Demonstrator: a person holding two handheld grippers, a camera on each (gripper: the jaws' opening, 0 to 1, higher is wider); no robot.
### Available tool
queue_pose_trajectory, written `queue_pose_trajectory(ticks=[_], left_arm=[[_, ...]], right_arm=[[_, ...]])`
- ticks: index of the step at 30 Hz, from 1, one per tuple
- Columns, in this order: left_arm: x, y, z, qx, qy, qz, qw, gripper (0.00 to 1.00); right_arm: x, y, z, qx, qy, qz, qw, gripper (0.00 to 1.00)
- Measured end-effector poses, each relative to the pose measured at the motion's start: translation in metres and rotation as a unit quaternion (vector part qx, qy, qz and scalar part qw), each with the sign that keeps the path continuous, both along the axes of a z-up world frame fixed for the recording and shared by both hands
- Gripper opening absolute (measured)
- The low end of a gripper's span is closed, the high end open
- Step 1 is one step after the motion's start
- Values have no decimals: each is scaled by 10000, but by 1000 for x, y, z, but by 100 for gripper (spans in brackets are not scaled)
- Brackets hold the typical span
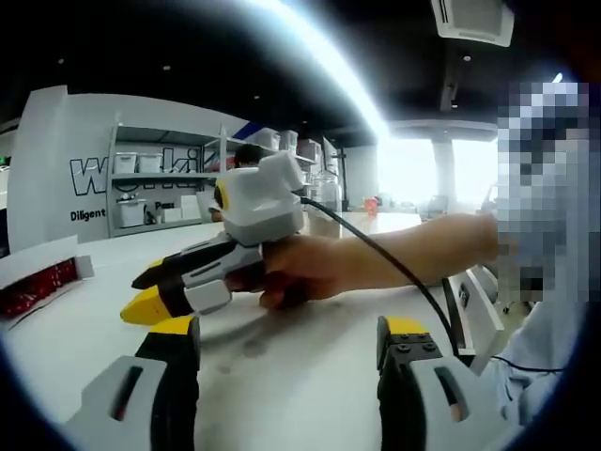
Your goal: Tear open the coffee pouch, take out the coffee, and pour the coffee from the pouch into the cup
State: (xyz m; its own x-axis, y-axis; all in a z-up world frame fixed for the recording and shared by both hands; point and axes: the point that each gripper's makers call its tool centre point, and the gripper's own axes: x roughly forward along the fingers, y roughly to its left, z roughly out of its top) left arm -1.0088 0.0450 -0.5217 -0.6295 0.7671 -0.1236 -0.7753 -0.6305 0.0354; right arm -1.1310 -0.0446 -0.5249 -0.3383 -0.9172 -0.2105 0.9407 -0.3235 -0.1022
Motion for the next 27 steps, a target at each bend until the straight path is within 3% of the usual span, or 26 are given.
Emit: queue_pose_trajectory(ticks=[27], left_arm=[[0,1,0,4,7,-20,10000,78]], right_arm=[[-9,-11,0,19,-21,60,10000,36]])
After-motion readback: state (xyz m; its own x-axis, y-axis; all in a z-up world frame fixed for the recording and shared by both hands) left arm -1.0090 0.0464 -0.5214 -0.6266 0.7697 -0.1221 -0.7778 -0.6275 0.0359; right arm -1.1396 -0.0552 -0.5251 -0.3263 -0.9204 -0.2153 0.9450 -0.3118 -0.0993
